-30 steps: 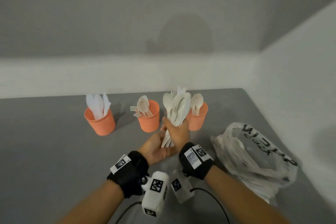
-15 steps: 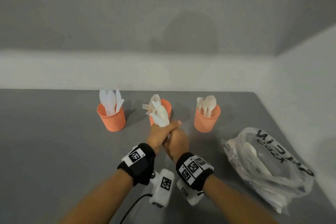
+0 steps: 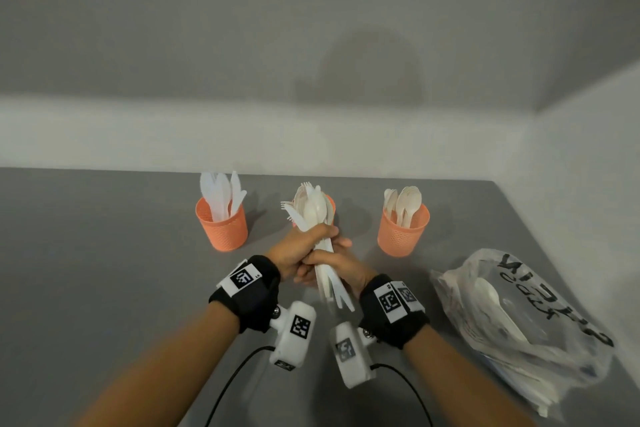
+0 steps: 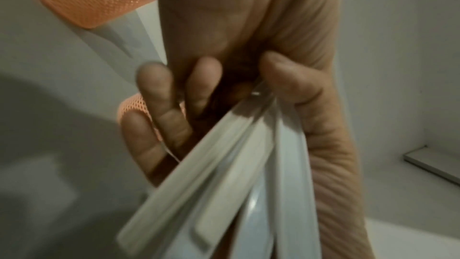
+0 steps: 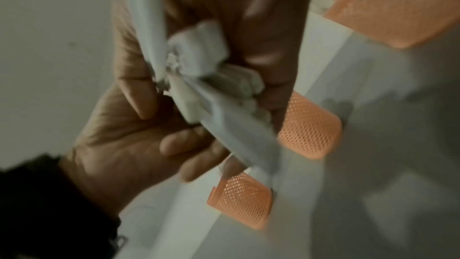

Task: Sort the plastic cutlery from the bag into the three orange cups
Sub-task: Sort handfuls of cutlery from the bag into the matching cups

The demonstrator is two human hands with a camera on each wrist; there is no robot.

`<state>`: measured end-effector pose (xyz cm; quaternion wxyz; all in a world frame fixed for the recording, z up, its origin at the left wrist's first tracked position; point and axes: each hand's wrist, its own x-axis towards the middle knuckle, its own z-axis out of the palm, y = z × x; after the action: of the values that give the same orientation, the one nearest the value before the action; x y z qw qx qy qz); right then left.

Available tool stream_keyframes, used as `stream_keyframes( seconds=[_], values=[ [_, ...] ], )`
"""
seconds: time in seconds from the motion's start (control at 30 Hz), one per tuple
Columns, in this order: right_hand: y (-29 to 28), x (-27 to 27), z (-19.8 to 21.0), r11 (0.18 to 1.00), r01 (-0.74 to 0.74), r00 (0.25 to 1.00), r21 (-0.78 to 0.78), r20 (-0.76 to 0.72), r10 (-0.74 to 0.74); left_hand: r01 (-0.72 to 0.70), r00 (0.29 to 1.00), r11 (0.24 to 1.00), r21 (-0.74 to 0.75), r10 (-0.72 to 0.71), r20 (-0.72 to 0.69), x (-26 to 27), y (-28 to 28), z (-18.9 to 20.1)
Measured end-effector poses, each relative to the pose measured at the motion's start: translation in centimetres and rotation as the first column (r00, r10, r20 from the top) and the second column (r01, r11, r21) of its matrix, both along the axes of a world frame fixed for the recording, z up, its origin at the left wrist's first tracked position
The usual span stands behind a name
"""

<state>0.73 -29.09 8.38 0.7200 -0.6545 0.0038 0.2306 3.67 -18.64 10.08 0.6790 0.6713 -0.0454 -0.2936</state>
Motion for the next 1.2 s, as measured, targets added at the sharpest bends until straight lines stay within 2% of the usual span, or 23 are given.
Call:
stream_keyframes(
  seconds=[0.07,0.2,0.27,0.37,0.5,0.63,0.73,0.8,0.87,0.97,1.07,1.2],
  values=[
    [0.4,-0.3,0.0,1.0,0.004,0.998,0.017,-0.058,-0.003,0.04,0.999,0.999,0.012,-0.041,0.014,0.2,0.1,0.2],
    [0.8,-0.4,-0.7,0.99,0.136,0.991,0.035,-0.008,-0.136,0.057,0.998,0.998,0.025,-0.057,0.026,0.3,0.9,0.0],
    [0.7,-0.3,-1.3,0.972,0.219,0.976,0.079,-0.016,-0.219,-0.043,0.997,0.998,0.048,0.04,0.068,0.7,1.3,-0.7],
    [0.5,-0.3,-1.9,0.938,0.321,0.947,0.133,-0.024,-0.32,-0.214,0.976,0.976,0.031,0.212,0.057,1.4,1.8,-1.6],
    [0.2,-0.2,-2.6,0.931,0.348,0.938,0.109,-0.034,-0.346,-0.249,0.967,0.968,0.037,0.246,0.069,1.4,1.9,-2.2],
    [-0.2,-0.1,-2.6,0.928,0.37,0.929,0.047,-0.022,-0.369,-0.301,0.952,0.953,-0.024,0.302,0.043,1.2,1.7,-2.2],
    [-0.4,-0.3,-2.6,0.925,0.375,0.927,-0.06,0.04,-0.373,-0.474,0.876,0.879,-0.054,0.477,0.073,1.7,1.8,-1.7],
    [-0.6,-0.3,-3.1,0.917,0.391,0.92,-0.075,0.06,-0.387,-0.546,0.822,0.832,-0.101,0.555,0.131,2.2,2.1,-1.1],
    [-0.8,-0.3,-3.5,0.917,0.391,0.92,-0.077,0.055,-0.388,-0.542,0.809,0.837,-0.072,0.543,0.224,2.6,2.4,-0.6],
    [-0.9,-0.4,-3.4,0.947,0.315,0.949,-0.064,0.027,-0.314,-0.446,0.847,0.891,0.086,0.389,0.362,2.8,2.8,0.3],
    [-0.7,-0.7,-2.7,0.981,0.19,0.982,-0.024,-0.002,-0.19,-0.347,0.893,0.927,0.14,0.282,0.35,2.9,3.1,0.6],
    [-0.6,-0.9,-2.4,0.995,0.099,0.994,0.023,-0.054,-0.098,-0.292,0.917,0.943,0.157,0.229,0.327,3.1,3.7,1.3]
  ],
)
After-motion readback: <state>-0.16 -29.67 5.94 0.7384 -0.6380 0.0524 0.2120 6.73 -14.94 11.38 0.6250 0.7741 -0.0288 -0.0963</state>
